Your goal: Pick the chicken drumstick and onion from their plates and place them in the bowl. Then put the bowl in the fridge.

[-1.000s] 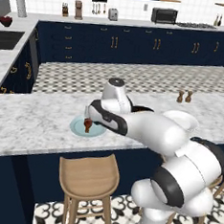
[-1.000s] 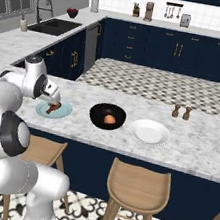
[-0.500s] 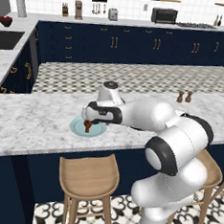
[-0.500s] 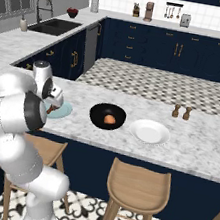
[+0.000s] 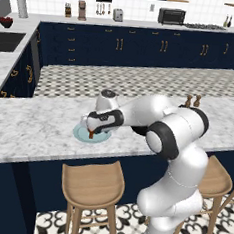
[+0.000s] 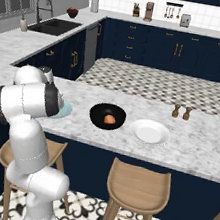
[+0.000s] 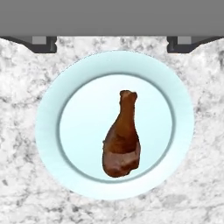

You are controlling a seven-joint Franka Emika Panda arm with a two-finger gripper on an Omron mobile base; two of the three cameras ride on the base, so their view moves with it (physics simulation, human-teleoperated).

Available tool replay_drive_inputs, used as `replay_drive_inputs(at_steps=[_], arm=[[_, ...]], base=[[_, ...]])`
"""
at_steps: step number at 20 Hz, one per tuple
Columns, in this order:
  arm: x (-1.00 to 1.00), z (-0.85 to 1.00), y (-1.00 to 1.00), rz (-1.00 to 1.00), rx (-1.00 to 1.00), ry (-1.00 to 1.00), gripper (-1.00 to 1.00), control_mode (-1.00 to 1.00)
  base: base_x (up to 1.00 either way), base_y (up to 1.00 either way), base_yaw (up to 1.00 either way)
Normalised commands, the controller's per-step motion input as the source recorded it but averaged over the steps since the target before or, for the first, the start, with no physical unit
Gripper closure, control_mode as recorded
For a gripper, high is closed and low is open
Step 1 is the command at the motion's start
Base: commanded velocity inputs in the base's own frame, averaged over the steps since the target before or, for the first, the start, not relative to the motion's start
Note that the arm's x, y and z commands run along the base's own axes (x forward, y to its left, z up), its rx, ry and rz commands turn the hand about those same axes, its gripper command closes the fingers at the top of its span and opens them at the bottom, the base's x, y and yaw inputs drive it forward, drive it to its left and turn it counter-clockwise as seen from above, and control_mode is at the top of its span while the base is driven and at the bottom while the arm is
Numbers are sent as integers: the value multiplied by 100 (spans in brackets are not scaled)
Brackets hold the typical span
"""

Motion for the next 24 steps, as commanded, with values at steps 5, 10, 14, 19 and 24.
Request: replay_drive_inputs(at_steps=[5, 10, 14, 19, 24], arm=[[24, -30, 3, 0, 0, 0, -100, -100], [18, -17, 0, -1, 0, 0, -100, -100], [25, -8, 0, -1, 0, 0, -100, -100], [25, -12, 0, -1, 0, 0, -100, -100], [16, -30, 3, -1, 0, 0, -100, -100]], base=[[0, 0, 0], [0, 0, 0], [0, 0, 0], [0, 0, 0], [0, 0, 0]])
